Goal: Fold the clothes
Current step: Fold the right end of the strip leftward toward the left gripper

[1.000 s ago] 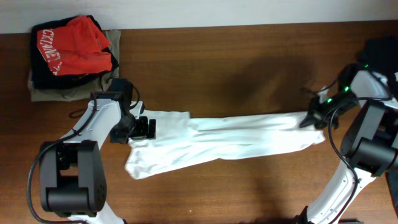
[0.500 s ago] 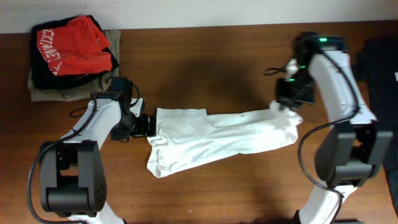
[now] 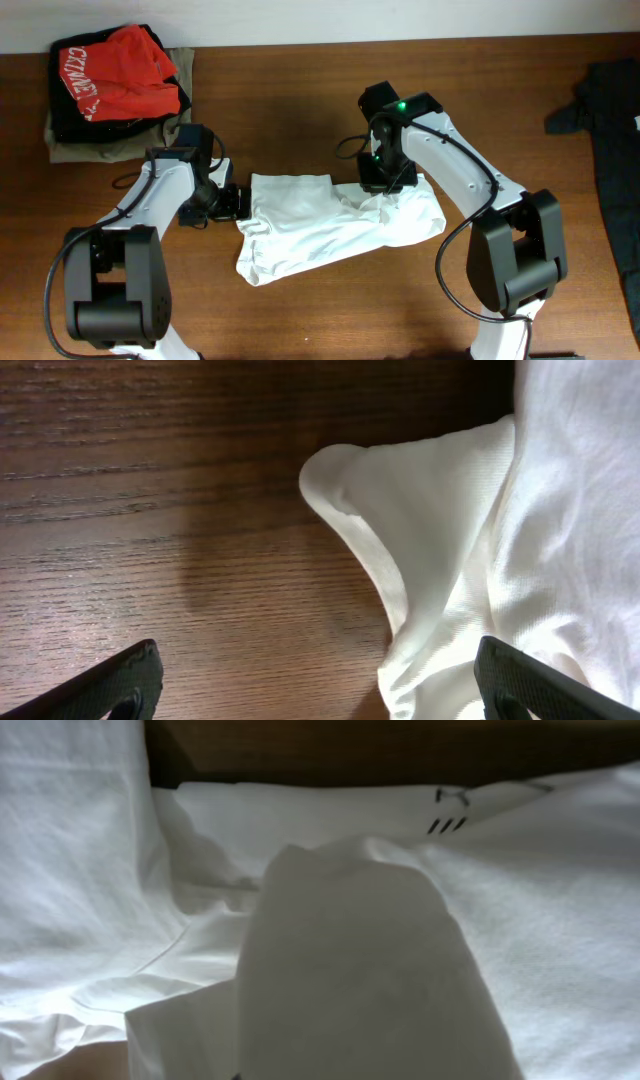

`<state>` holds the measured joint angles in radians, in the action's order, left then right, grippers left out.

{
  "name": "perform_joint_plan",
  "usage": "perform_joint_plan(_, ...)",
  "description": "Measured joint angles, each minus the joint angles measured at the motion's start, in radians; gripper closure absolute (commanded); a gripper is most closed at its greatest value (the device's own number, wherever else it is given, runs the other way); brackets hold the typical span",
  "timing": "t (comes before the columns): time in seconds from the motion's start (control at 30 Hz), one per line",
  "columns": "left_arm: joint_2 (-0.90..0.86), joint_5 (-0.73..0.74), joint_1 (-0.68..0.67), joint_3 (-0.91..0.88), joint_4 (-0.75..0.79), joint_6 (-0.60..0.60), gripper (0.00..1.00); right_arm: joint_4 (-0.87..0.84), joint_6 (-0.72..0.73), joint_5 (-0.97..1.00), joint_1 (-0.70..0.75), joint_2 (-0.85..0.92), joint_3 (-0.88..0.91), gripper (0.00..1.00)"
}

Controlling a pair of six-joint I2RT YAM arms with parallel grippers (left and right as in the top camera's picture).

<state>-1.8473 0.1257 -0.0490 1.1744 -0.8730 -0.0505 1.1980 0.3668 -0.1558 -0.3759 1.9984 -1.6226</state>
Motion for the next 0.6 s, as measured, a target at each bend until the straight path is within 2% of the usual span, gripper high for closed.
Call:
perform_joint_plan(0.03, 0.000, 0.000, 0.000, 0.000, 0.000, 0.000, 0.01, -0.013, 0.014, -0.026, 0.000, 0.000, 0.011, 0.42)
perform_joint_plan(0.07, 0.000, 0.002, 0.000, 0.000, 0.000, 0.000, 0.01, -0.015, 0.023, -0.035, 0.000, 0.000, 0.011, 0.41)
perform_joint_plan(0.17, 0.000, 0.002, 0.000, 0.000, 0.000, 0.000, 0.01, -0.004, 0.023, -0.056, 0.000, 0.000, 0.011, 0.41)
perform_joint_plan(0.33, 0.000, 0.002, 0.000, 0.000, 0.000, 0.000, 0.01, 0.149, -0.017, -0.066, 0.024, 0.002, -0.075, 0.41)
perform_joint_plan(0.37, 0.000, 0.002, 0.000, 0.000, 0.000, 0.000, 0.01, 0.164, -0.030, -0.054, 0.050, 0.001, -0.102, 0.51)
perform_joint_plan(0.4, 0.000, 0.002, 0.000, 0.000, 0.000, 0.000, 0.01, 0.171, -0.031, -0.050, 0.071, 0.001, -0.108, 0.66)
perform_joint_plan(0.47, 0.000, 0.002, 0.000, 0.000, 0.000, 0.000, 0.01, 0.179, -0.046, -0.040, 0.132, 0.002, -0.107, 0.81)
perform_joint_plan(0.53, 0.000, 0.002, 0.000, 0.000, 0.000, 0.000, 0.01, 0.174, -0.073, -0.034, 0.199, 0.001, -0.088, 0.85)
perform_joint_plan(0.6, 0.000, 0.003, 0.000, 0.000, 0.001, 0.000, 0.01, 0.135, -0.111, -0.055, 0.229, 0.001, -0.034, 0.83)
